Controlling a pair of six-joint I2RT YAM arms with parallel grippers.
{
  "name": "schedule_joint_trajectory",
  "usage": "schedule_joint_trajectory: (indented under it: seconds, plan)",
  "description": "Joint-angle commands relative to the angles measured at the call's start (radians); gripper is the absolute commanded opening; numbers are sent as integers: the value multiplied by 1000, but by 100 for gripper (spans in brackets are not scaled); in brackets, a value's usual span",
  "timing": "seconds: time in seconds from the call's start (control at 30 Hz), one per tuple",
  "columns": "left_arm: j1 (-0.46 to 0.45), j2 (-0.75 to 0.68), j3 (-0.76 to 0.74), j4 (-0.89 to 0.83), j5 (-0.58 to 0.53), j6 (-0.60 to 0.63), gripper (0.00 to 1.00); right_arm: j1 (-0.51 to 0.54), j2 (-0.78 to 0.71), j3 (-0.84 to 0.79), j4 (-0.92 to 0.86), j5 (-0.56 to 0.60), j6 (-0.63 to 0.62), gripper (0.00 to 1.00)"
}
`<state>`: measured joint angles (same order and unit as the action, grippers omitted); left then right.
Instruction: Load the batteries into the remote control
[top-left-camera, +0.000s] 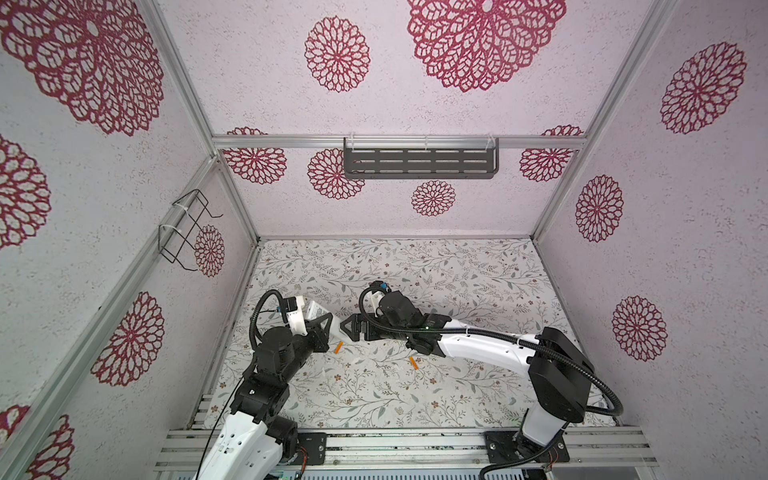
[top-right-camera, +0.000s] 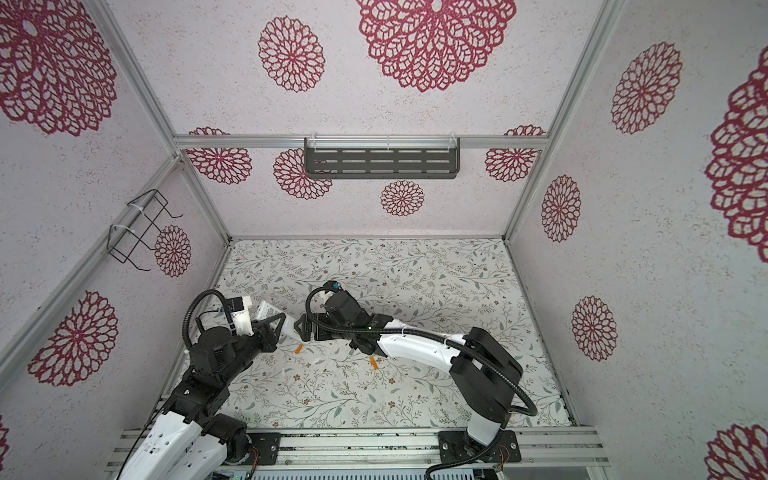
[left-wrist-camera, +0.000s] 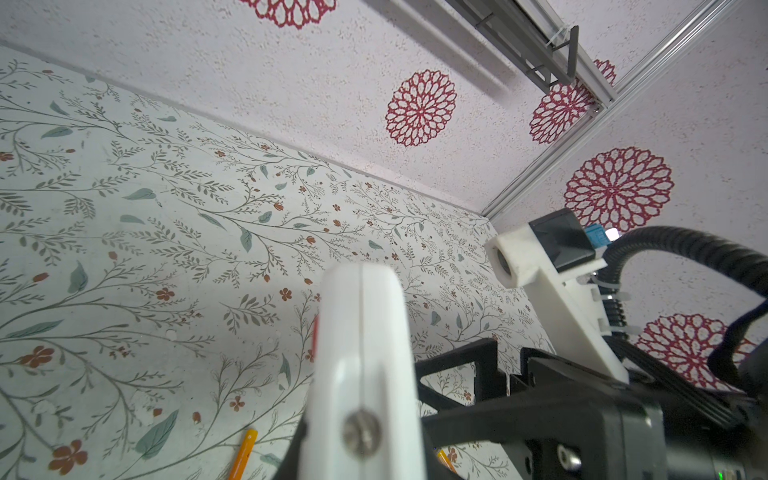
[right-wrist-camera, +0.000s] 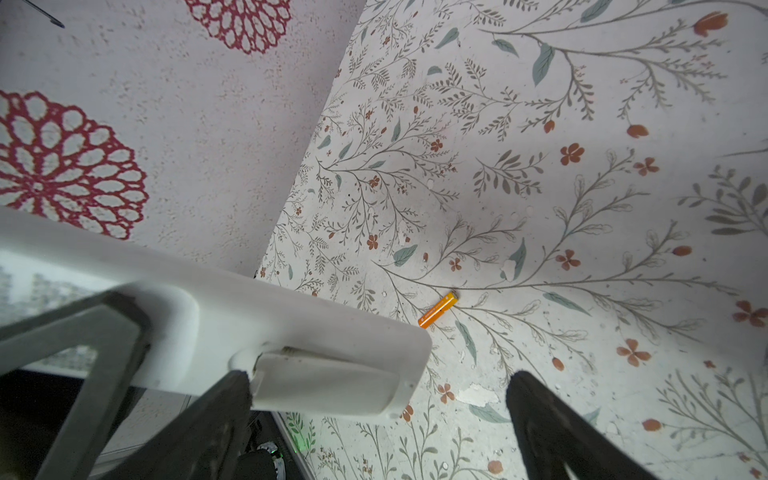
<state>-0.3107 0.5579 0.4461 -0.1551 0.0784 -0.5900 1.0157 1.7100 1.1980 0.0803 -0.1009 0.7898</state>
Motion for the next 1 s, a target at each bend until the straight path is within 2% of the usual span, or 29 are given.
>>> schedule_joint_trajectory:
  seconds: [0.0, 0.97]
  plan:
    - [2, -7, 57, 108, -12, 4, 0, -19, -41, 0, -81, 56, -57, 99]
    - [-2, 71, 74, 94, 34, -1, 0, -20, -101, 21, -10, 33, -177, 99]
